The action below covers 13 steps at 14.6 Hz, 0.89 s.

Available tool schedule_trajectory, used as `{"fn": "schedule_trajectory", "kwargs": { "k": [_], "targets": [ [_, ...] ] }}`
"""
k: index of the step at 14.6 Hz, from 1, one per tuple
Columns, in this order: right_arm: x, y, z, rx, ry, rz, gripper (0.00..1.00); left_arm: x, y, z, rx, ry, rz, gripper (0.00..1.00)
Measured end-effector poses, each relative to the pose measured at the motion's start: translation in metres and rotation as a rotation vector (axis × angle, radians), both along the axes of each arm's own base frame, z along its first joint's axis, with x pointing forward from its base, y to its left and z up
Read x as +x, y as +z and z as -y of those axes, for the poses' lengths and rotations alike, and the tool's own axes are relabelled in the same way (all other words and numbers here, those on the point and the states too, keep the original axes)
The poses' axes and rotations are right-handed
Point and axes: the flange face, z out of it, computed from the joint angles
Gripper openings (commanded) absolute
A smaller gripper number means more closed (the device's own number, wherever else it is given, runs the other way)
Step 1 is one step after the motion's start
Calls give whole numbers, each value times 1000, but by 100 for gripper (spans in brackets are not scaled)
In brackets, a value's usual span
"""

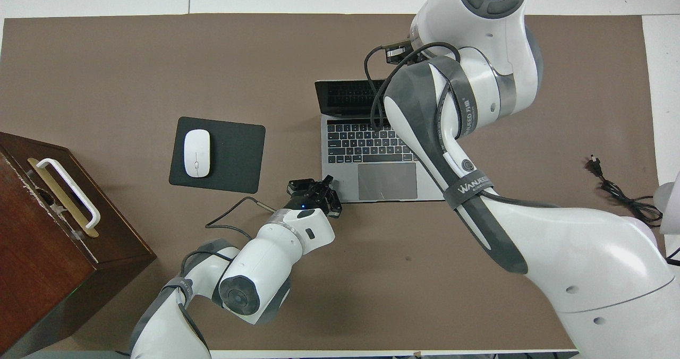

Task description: Close laptop with both arms

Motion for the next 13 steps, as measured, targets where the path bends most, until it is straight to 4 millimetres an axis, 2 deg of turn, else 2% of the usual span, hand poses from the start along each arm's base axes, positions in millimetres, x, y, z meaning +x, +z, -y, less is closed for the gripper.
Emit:
{"fn": "schedule_trajectory", "kwargs": {
  "k": [5, 13],
  "targets": [
    [-6, -9, 0, 15, -7, -49, 0, 0, -7, -1, 14, -7, -4, 0],
    [-35, -36, 4, 92, -41, -178, 0, 0, -8, -1, 16, -11, -2, 0]
  ]
}}
